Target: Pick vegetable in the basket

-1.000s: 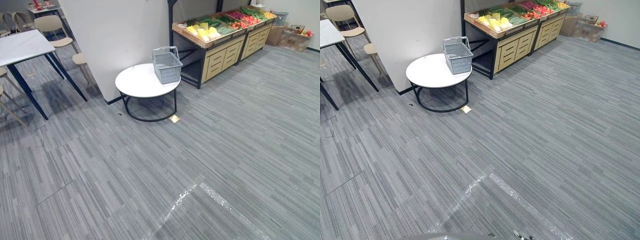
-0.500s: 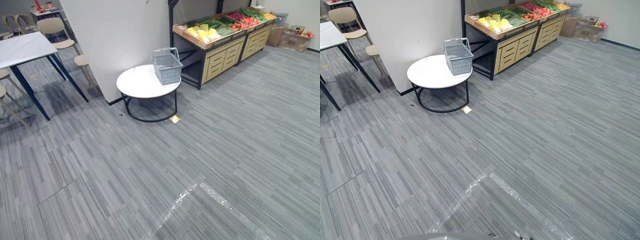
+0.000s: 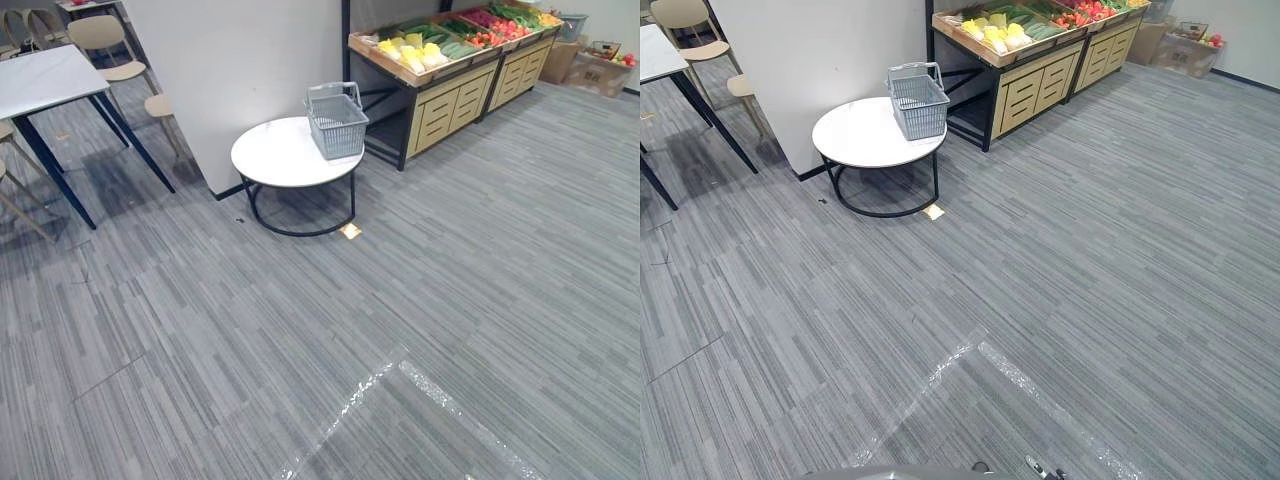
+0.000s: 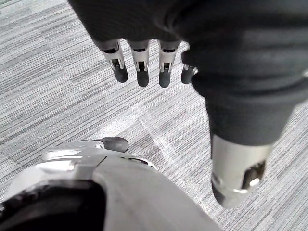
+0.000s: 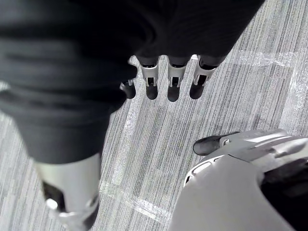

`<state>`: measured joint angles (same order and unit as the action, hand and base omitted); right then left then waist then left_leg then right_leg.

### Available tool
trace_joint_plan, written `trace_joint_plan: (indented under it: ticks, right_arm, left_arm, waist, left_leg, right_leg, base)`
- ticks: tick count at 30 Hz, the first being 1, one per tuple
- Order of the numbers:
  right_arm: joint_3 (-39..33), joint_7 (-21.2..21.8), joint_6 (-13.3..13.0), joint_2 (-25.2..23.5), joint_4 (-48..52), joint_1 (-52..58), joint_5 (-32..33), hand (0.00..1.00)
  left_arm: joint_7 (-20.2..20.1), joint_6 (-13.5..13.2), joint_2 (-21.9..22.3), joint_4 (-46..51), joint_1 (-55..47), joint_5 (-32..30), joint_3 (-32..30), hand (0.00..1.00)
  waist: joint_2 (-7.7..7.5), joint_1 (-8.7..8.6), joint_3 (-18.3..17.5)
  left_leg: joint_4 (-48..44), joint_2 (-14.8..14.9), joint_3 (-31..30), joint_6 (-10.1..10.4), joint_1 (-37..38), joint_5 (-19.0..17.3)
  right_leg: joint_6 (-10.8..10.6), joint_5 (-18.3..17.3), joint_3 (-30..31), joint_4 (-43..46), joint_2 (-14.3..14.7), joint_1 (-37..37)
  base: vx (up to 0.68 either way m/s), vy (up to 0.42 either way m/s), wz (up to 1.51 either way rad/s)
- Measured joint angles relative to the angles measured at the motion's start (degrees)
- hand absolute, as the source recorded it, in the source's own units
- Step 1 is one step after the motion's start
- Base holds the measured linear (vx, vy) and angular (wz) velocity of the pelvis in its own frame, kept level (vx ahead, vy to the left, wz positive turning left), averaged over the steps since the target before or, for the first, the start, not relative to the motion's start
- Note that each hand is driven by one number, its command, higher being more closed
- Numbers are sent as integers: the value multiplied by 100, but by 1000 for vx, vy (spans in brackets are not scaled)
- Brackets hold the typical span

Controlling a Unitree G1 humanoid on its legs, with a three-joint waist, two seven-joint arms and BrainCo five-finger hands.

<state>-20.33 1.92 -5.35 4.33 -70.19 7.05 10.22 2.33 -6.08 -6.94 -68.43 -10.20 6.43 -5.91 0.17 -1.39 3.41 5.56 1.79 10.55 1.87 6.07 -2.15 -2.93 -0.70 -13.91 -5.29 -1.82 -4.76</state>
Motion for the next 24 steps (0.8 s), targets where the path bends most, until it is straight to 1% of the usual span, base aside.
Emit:
trace_joint_plan:
  ticks: [1, 3, 4, 5, 6, 7, 8, 9, 10, 11, 12, 13, 14, 15, 16, 17, 18, 19, 20, 21, 22, 23, 24]
  right_arm:
    - [14, -1, 1, 15, 0, -16, 0, 0]
    - [69, -12, 0, 20, 51, -170, 20, 0]
    - [129, -21, -6, 13, 100, -212, 115, 0]
    - [172, -29, -7, 13, 135, -220, 126, 0]
    - [314, -47, -33, 4, 225, -231, 177, 0]
    - [426, -57, -77, 27, 254, -202, 218, 0]
    - [511, -63, -106, 51, 272, -175, 220, 0]
    - [594, -69, -130, 70, 300, -162, 219, 0]
    - [673, -65, -132, 117, 294, -150, 220, 0]
    - [721, -65, -133, 160, 295, -123, 220, 0]
    - [711, -61, -126, 186, 289, -61, 226, 0]
    - [725, -60, -123, 178, 296, -30, 226, 0]
    - [726, -58, -122, 176, 298, -37, 226, 0]
    - [723, -58, -121, 229, 292, -110, 220, 0]
    - [725, -54, -120, 264, 288, -130, 219, 0]
    - [730, -52, -124, 268, 293, -187, 219, 0]
    - [735, -50, -120, 265, 292, -220, 219, 0]
    - [736, -49, -121, 266, 298, -234, 218, 0]
    - [736, -51, -118, 272, 337, -231, 215, 0]
    - [743, -53, -128, 309, 428, -191, 208, 0]
    - [744, -53, -126, 341, 426, -202, 207, 0]
    - [744, -51, -128, 369, 412, -241, 202, 0]
    - [752, -50, -127, 300, 398, -259, 200, 0]
  left_arm:
    - [8, 2, 4, -1, 7, 1, 6, 0]
    - [26, 4, -19, 5, 57, 8, 64, 0]
    - [57, 3, -46, 13, 130, 21, 66, 0]
    - [78, 2, -58, 15, 162, 23, 61, 0]
    - [128, -2, -94, 25, 220, 93, 17, 0]
    - [144, -5, -74, 72, 205, 266, -41, 0]
    - [150, -9, -54, 108, 189, 319, -75, 0]
    - [149, -15, -58, 147, 174, 413, -100, 0]
    - [132, -27, -27, 245, 183, 535, -293, 0]
    - [138, -37, 56, 292, 191, 610, -352, 0]
    - [146, -72, 130, 333, 202, 683, -380, 0]
    - [137, -96, 145, 349, 201, 697, -394, 0]
    - [143, -97, 175, 353, 197, 700, -407, 0]
    - [143, -94, 218, 349, 195, 699, -400, 0]
    - [143, -96, 230, 348, 193, 697, -398, 0]
    - [129, -95, 226, 346, 185, 697, -387, 0]
    - [127, -95, 225, 342, 185, 697, -363, 0]
    - [125, -95, 227, 341, 174, 695, -357, 0]
    - [127, -94, 245, 344, 147, 691, -359, 0]
    - [129, -95, 306, 348, 142, 687, -378, 0]
    - [127, -94, 335, 347, 146, 686, -407, 0]
    - [129, -95, 366, 321, 107, 688, -464, 0]
    - [113, -91, 355, 270, 34, 690, -517, 0]
  waist:
    - [5, 3, 8]
    - [14, -13, 81]
    - [-33, -8, 196]
    - [-61, -5, 257]
    - [-139, -6, 408]
    - [-139, 8, 424]
    - [-117, 16, 429]
    - [-119, 32, 460]
    - [-88, 8, 541]
    - [-36, 25, 604]
    - [35, 104, 693]
    - [-16, 157, 720]
    - [17, 175, 717]
    - [95, 169, 736]
    - [117, 170, 733]
    - [118, 182, 735]
    - [120, 202, 736]
    - [129, 205, 734]
    - [175, 224, 754]
    - [253, 300, 751]
    - [296, 338, 734]
    - [370, 389, 730]
    - [266, 422, 690]
  left_leg:
    - [-2, 14, 8, 1, -15, 0]
    - [-7, 49, 61, 57, -175, 4]
    - [-10, 52, 113, 86, -198, 13]
    - [-15, 54, 128, 93, -195, 10]
    - [-493, 95, 121, 163, -344, -235]
    - [-1157, 211, 136, 276, -640, -599]
    - [-1554, 289, 144, 410, -775, -750]
    - [-2301, 385, 154, 500, -1056, -821]
    - [-3534, 570, 162, 448, -1601, -741]
    - [-4024, 668, 158, 393, -1787, -638]
    - [-4752, 794, 157, 433, -2006, -331]
    - [-5204, 768, 149, 405, -2235, -203]
    - [-5212, 743, 126, 364, -2302, -332]
    - [-4890, 678, 112, 352, -2437, -539]
    - [-4626, 636, 111, 357, -2511, -571]
    - [-3799, 535, 119, 305, -2603, -519]
    - [-2929, 486, 97, 242, -2653, -322]
    - [-2440, 487, 87, 261, -2671, -137]
    - [-1449, 528, 39, 325, -2684, 223]
    - [-873, 646, -57, 380, -2761, 361]
    - [-761, 752, -66, 389, -2821, 381]
    - [-758, 889, -89, 357, -2897, 405]
    - [-1089, 811, -148, 222, -2892, 1057]
  right_leg:
    - [32, -30, 9, 102, 0, 75]
    - [88, -328, 70, 807, -48, 539]
    - [108, -472, 104, 1109, -77, 721]
    - [126, -541, 120, 1223, -85, 771]
    - [147, -761, 129, 1418, -131, 801]
    - [192, -868, 142, 1558, -120, 838]
    - [221, -893, 150, 1562, -92, 816]
    - [261, -917, 131, 1533, -76, 741]
    - [299, -940, 66, 1511, -67, 619]
    - [312, -958, 58, 1491, -32, 512]
    - [305, -1010, 71, 1425, -23, 246]
    - [307, -1076, 98, 1403, -100, 117]
    - [304, -1098, 122, 1388, -121, 66]
    - [291, -1106, 172, 1308, -153, 18]
    - [279, -1112, 187, 1284, -179, 25]
    - [258, -1125, 245, 1216, -248, 39]
    - [219, -1149, 308, 1137, -284, 26]
    - [193, -1165, 326, 1095, -288, 4]
    - [125, -1209, 328, 962, -271, -132]
    - [-65, -1344, 384, 894, -204, -275]
    - [-136, -1415, 428, 874, -170, -351]
    - [-273, -1572, 514, 849, -143, -559]
    - [-375, -1777, 605, 888, -352, -756]
  base:
    - [-81, -12, -14]
    - [-73, -9, -16]
    - [-46, -12, -11]
    - [-32, -45, -3]
    - [-36, -76, -2]
    - [-27, -90, -1]
    - [2, -74, 0]
    - [65, -100, 17]
    - [66, -90, 18]
    - [97, -79, 14]
    - [108, -17, 1]
    - [139, -12, -1]
    - [157, 5, -10]
    - [140, 17, -14]
    - [191, 61, -21]
    - [230, 99, -24]
    - [261, 115, -23]
    - [325, 144, -14]
    - [386, 182, -15]
    - [520, 265, -21]
    - [592, 350, -36]
    - [536, 347, -41]
    - [575, 372, -47]
